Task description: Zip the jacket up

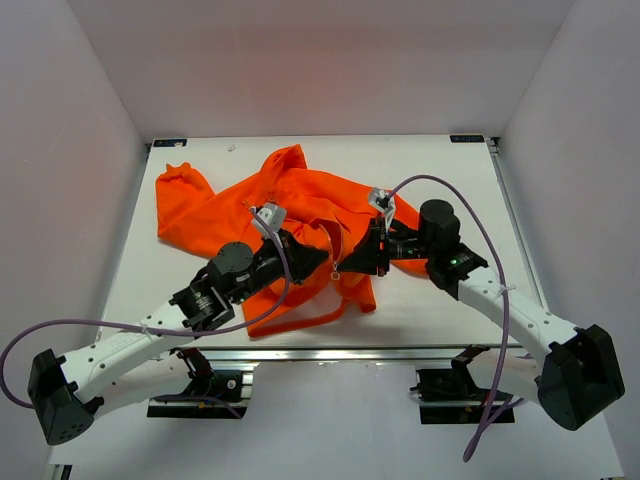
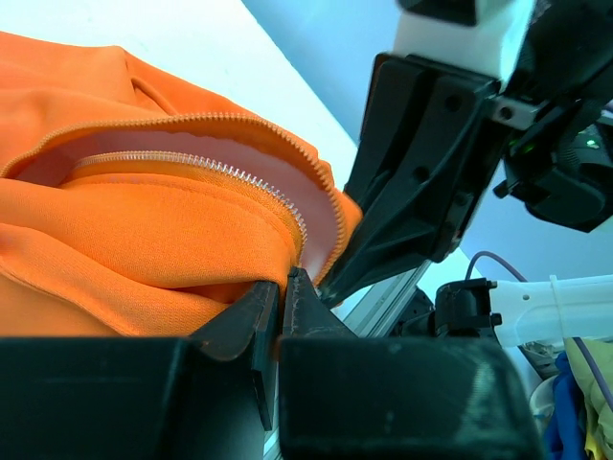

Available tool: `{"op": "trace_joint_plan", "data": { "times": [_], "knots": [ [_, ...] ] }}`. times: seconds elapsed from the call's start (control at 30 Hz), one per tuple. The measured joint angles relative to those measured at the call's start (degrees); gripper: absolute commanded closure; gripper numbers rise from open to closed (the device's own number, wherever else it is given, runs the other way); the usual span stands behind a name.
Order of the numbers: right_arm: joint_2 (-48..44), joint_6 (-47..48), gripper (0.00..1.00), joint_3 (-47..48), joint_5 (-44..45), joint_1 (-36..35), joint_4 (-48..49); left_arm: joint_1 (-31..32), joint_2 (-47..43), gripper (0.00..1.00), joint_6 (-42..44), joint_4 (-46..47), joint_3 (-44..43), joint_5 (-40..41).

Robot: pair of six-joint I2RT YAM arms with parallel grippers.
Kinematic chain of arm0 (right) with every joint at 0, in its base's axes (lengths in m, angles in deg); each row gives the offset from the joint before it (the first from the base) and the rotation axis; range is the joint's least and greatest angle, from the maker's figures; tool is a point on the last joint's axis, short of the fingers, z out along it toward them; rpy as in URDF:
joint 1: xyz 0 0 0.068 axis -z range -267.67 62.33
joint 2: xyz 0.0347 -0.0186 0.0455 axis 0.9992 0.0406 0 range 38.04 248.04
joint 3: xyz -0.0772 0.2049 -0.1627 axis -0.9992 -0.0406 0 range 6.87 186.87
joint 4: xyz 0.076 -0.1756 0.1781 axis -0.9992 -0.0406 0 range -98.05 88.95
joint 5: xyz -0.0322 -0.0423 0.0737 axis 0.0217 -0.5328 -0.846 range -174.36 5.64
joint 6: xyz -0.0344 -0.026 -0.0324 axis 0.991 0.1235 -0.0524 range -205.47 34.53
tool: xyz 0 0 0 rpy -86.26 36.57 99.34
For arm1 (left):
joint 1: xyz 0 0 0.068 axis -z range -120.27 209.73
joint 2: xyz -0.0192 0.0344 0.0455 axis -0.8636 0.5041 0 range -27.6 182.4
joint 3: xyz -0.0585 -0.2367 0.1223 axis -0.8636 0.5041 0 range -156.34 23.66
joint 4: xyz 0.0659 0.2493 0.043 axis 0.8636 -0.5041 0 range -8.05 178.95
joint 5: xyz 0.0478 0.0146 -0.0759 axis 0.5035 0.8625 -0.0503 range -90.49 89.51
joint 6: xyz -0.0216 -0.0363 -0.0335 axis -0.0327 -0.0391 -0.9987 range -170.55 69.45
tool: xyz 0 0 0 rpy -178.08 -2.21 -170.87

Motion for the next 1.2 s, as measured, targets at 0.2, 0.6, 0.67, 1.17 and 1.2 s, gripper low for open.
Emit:
{"op": "trace_joint_plan", "data": {
  "times": [0.2, 0.6, 0.67, 1.17, 1.2],
  "knots": [
    [0.6, 0.3, 1.0, -0.2, -0.1, 0.0, 0.0, 0.0, -0.6, 1.0, 0.0, 0.2, 0.0, 0.5],
    [0.6, -1.2, 1.0, -0.9, -0.4, 0.0, 3.0, 0.0, -0.6, 1.0, -0.1, 1.7, 0.8, 0.4],
    [0.6, -1.4, 1.0, -0.9, -0.5, 0.0, 3.5, 0.0, -0.6, 1.0, -0.3, 2.1, 1.4, 0.3],
    [0.6, -2.5, 1.0, -0.9, -1.2, 0.0, 4.5, 0.0, -1.3, 1.0, -0.9, 4.1, 3.5, 0.0],
    [0.6, -2.5, 1.0, -0.9, -1.2, 0.0, 4.4, 0.0, -1.5, 1.0, -1.0, 4.1, 3.6, 0.0]
  ]
}}
